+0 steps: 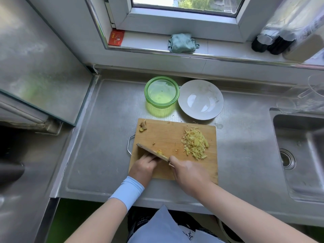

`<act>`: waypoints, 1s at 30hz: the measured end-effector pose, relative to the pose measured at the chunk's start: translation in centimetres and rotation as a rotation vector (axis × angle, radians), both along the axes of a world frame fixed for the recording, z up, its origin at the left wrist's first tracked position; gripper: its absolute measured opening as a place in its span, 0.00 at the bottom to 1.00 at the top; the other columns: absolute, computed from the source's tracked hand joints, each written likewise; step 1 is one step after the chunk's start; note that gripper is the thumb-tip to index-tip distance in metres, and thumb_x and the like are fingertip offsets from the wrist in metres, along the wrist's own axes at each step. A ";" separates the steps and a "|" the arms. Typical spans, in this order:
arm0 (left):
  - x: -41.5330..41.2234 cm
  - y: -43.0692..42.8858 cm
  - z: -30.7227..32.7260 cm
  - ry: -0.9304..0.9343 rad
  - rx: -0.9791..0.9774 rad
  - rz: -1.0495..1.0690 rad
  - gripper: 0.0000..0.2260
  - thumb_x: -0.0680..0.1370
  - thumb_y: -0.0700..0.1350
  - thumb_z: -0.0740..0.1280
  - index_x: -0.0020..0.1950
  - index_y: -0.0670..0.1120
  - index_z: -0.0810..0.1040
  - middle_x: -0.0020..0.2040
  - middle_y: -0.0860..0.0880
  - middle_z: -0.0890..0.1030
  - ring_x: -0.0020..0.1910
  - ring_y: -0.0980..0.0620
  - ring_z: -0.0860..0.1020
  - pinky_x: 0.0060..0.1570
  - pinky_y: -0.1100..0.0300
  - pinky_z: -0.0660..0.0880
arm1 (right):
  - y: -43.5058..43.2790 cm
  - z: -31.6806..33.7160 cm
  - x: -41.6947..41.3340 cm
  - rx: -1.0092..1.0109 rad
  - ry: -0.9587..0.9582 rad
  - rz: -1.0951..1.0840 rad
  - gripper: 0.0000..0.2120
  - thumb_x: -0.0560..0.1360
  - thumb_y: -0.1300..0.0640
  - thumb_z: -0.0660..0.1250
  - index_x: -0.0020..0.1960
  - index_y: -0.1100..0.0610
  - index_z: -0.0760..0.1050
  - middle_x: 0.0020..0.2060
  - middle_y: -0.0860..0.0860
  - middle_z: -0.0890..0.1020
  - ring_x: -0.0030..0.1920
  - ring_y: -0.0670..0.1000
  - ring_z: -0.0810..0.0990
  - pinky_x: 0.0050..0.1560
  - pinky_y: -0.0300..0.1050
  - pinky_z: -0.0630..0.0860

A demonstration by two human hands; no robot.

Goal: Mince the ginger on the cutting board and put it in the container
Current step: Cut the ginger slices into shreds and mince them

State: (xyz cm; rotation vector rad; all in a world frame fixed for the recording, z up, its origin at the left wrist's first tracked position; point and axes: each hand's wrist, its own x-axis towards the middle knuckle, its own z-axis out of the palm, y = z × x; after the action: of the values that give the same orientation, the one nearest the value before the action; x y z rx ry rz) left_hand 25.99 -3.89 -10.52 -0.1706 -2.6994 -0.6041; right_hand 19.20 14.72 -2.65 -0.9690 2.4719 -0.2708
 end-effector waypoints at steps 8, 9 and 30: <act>-0.1 -0.2 0.2 0.025 -0.006 0.003 0.16 0.74 0.36 0.59 0.48 0.43 0.87 0.44 0.43 0.85 0.47 0.47 0.75 0.42 0.58 0.76 | 1.0 0.4 0.2 0.000 -0.024 -0.051 0.07 0.81 0.57 0.56 0.56 0.48 0.61 0.33 0.55 0.75 0.30 0.58 0.72 0.28 0.48 0.67; 0.0 0.0 0.2 0.028 -0.001 0.001 0.15 0.74 0.36 0.60 0.47 0.43 0.87 0.43 0.43 0.84 0.46 0.48 0.73 0.42 0.59 0.75 | 0.4 0.2 0.1 0.002 -0.027 -0.053 0.07 0.81 0.58 0.56 0.55 0.48 0.60 0.33 0.55 0.75 0.30 0.58 0.72 0.28 0.48 0.66; 0.1 -0.3 -0.8 0.006 0.018 0.002 0.15 0.77 0.35 0.60 0.49 0.41 0.86 0.49 0.42 0.85 0.46 0.41 0.82 0.42 0.54 0.80 | 1.7 0.5 0.5 -0.011 -0.050 -0.047 0.02 0.82 0.55 0.54 0.54 0.49 0.61 0.33 0.55 0.76 0.30 0.59 0.73 0.29 0.49 0.68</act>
State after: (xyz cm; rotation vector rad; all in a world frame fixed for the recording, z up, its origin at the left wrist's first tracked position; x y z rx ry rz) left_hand 26.07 -4.21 -11.27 -0.1654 -2.6871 -0.6260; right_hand 19.65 16.44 -2.10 -0.8986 2.4525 -0.3202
